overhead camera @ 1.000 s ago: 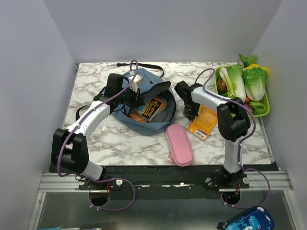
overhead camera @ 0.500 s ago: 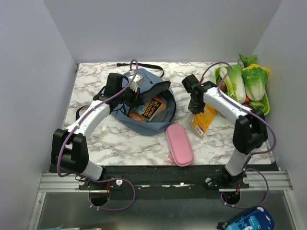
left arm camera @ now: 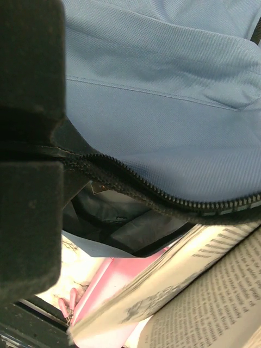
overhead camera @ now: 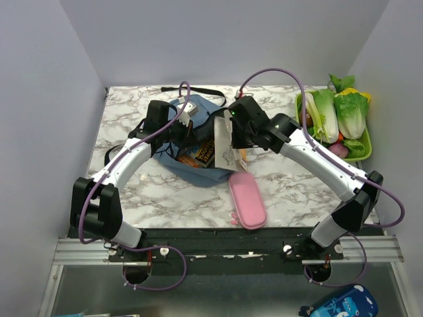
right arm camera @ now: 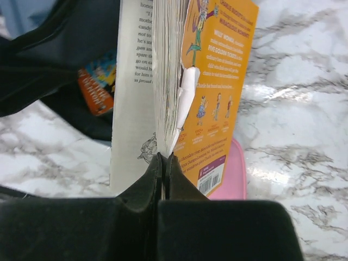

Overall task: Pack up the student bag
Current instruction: Place the book in the student bag.

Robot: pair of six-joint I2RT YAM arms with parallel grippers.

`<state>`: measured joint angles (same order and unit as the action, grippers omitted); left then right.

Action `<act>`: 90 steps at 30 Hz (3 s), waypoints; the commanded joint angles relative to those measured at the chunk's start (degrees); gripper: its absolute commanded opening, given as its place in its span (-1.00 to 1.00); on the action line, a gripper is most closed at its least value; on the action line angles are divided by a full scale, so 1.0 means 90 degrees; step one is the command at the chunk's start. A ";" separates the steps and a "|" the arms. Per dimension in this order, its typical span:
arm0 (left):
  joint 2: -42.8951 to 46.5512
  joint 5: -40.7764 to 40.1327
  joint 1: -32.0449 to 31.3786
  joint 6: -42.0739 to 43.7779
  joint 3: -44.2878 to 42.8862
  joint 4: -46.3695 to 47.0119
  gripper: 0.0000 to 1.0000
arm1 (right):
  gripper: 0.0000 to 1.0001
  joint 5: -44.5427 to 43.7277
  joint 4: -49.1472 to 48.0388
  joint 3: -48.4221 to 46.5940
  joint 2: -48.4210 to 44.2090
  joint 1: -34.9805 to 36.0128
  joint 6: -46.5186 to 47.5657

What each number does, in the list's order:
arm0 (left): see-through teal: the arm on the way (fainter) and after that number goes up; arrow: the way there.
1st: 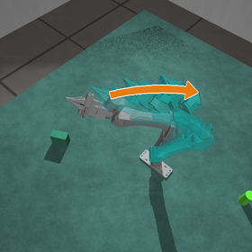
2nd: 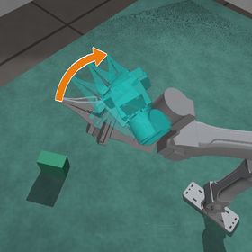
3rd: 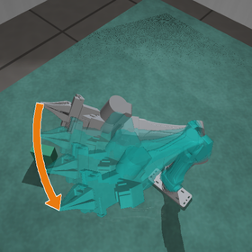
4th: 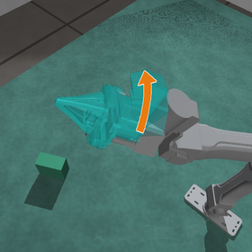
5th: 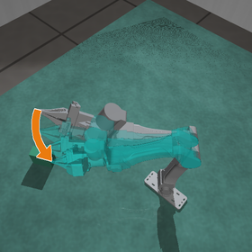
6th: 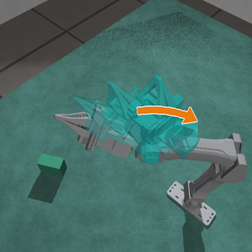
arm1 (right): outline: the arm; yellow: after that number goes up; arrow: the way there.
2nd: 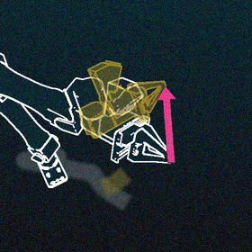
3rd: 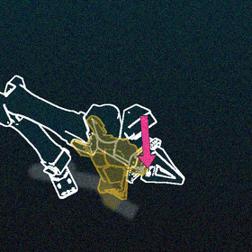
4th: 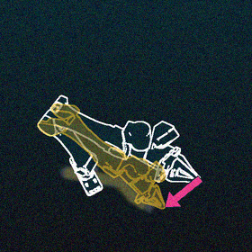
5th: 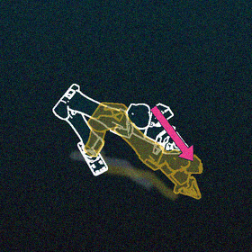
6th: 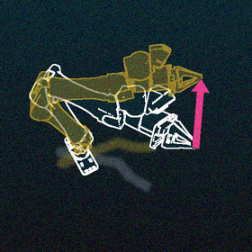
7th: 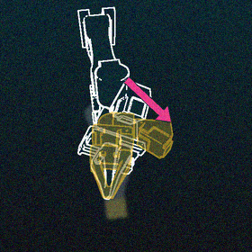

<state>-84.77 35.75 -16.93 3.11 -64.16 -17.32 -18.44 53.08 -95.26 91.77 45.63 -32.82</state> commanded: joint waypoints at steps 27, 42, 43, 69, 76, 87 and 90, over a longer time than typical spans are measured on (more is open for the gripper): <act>0.0239 0.0218 0.0035 -0.0326 -0.0381 0.0079 -1.00 | -0.99 0.1991 -0.1619 0.0428 0.1728 0.1004 0.3226; 0.0171 0.0208 0.0035 -0.0307 -0.0322 -0.0038 -1.00 | 0.58 -0.0383 -0.3602 0.1872 0.0177 0.1093 0.2163; 0.0161 0.0217 0.0035 -0.0307 -0.0312 -0.0029 -1.00 | 0.64 -0.0286 -0.3699 0.2222 -0.0222 0.1015 0.1901; 0.0239 0.0188 0.0035 -0.0258 -0.0361 -0.0116 -1.00 | -0.86 0.1286 -0.1913 0.3446 0.0555 -0.1740 -0.1363; 0.0200 0.0208 0.0035 -0.0268 -0.0381 -0.0116 -1.00 | -0.91 0.1628 -0.2177 0.3261 0.0858 -0.1740 -0.1480; 0.0181 0.0208 0.0035 -0.0258 -0.0303 -0.0048 -1.00 | -0.98 0.2193 -0.2636 0.2831 0.0995 -0.1642 -0.1578; 0.0171 0.0179 0.0035 -0.0219 -0.0342 -0.0087 -1.00 | -0.99 0.2487 -0.2821 0.2763 0.1093 -0.1603 -0.1695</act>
<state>-84.64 35.57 -16.36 1.04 -65.25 -18.52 -1.41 31.55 -68.16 99.83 30.13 -46.09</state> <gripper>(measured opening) 0.033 0.014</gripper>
